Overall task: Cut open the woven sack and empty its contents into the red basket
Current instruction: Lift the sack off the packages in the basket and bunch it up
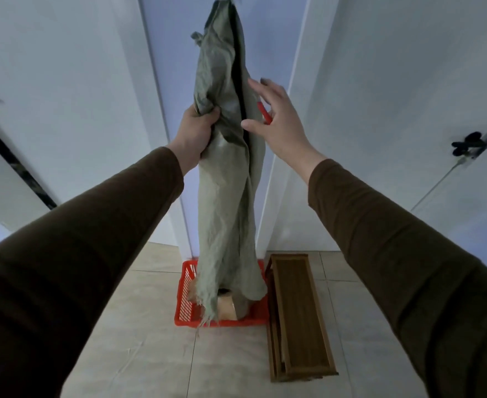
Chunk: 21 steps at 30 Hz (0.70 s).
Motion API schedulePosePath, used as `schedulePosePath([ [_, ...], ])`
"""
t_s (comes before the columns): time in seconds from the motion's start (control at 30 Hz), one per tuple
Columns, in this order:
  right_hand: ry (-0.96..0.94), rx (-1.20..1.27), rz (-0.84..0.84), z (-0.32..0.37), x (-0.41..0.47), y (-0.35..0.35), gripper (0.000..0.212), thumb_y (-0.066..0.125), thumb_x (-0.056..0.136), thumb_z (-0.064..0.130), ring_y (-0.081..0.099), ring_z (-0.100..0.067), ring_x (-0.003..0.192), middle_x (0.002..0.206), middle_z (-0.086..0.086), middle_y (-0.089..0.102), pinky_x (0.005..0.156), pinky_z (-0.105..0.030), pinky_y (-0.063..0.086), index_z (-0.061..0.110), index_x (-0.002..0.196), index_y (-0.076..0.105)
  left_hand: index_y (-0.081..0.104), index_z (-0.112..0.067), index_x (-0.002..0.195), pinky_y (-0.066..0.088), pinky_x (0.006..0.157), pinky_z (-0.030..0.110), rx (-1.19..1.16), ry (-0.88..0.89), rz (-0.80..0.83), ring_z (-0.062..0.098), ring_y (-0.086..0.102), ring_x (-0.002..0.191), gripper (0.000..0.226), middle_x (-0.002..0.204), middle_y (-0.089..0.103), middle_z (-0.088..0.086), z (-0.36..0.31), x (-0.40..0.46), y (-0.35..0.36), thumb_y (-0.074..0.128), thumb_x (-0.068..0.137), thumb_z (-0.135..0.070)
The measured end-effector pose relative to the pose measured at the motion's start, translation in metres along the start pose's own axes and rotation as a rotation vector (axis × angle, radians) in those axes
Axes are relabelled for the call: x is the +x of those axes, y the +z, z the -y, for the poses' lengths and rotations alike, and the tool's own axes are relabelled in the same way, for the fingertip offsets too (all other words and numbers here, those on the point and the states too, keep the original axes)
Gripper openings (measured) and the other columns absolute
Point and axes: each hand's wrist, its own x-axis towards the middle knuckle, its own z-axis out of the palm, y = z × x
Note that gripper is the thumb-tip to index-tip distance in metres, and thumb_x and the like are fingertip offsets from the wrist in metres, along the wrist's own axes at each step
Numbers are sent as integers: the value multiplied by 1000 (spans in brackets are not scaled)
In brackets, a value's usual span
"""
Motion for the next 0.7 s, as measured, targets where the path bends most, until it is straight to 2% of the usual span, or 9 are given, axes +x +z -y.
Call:
schedulePosePath([
  [0.1, -58, -30, 37, -3, 2, 4, 94, 80, 87, 17, 22, -1, 152, 173, 0, 16, 117, -17, 32, 29, 164, 27, 57, -4, 139, 60, 97, 42, -20, 15, 50, 29, 73, 112, 36, 125, 73, 15, 0, -3, 5, 57, 104, -11],
  [0.23, -67, -192, 95, -11, 7, 2, 112, 85, 81, 29, 16, -11, 158, 176, 2, 4, 124, -29, 27, 30, 167, 14, 66, -3, 128, 63, 82, 34, -54, -33, 120, 23, 78, 97, 28, 109, 79, 10, 5, -6, 8, 63, 101, -11],
  [0.27, -40, -165, 127, -13, 8, 1, 116, 87, 79, 32, 18, -10, 157, 176, 4, 7, 124, -27, 26, 31, 167, 12, 69, -3, 123, 63, 79, 32, -52, -57, 140, 22, 79, 94, 25, 104, 81, 9, 7, -6, 7, 65, 100, -11],
  [0.33, 35, -33, 206, -18, 7, -2, 118, 91, 76, 37, 31, -6, 152, 172, 9, 25, 123, -27, 30, 33, 167, 15, 73, -4, 113, 63, 74, 31, -50, -121, 189, 23, 80, 89, 18, 97, 82, 9, 10, -6, 4, 67, 97, -11],
  [0.4, 101, 49, 272, -23, 5, -3, 110, 92, 76, 37, 43, -11, 146, 164, 8, 42, 122, -34, 35, 30, 164, 25, 75, -3, 108, 63, 73, 33, -68, -179, 234, 26, 80, 87, 16, 97, 82, 13, 10, -6, 2, 69, 95, -12],
  [0.47, 161, 73, 310, -26, 2, -2, 89, 91, 78, 35, 57, -17, 135, 149, 1, 59, 117, -41, 43, 23, 155, 47, 75, -2, 106, 64, 75, 35, -63, -203, 254, 27, 79, 87, 17, 98, 81, 15, 11, -7, 2, 70, 94, -13],
  [0.53, 212, 100, 292, -30, 0, 2, 57, 90, 80, 32, 70, -23, 112, 123, -7, 75, 107, -46, 52, 12, 129, 70, 74, 3, 109, 64, 81, 37, -36, -186, 240, 26, 78, 89, 22, 103, 79, 18, 12, -7, 4, 72, 93, -13],
  [0.6, 274, 145, 219, -34, -2, 5, 44, 89, 82, 34, 73, -27, 93, 102, -16, 78, 94, -45, 57, 2, 108, 75, 70, 8, 118, 63, 89, 40, -24, -140, 214, 28, 75, 95, 34, 114, 76, 24, 15, -8, 6, 75, 92, -14],
  [0.7, 406, 268, 170, -38, -3, 4, 38, 89, 81, 37, 78, -30, 93, 100, -13, 81, 94, -46, 61, 8, 101, 78, 58, -5, 123, 60, 91, 37, 30, -56, 178, 23, 70, 105, 52, 122, 68, 13, 17, -11, 3, 83, 85, -30],
])
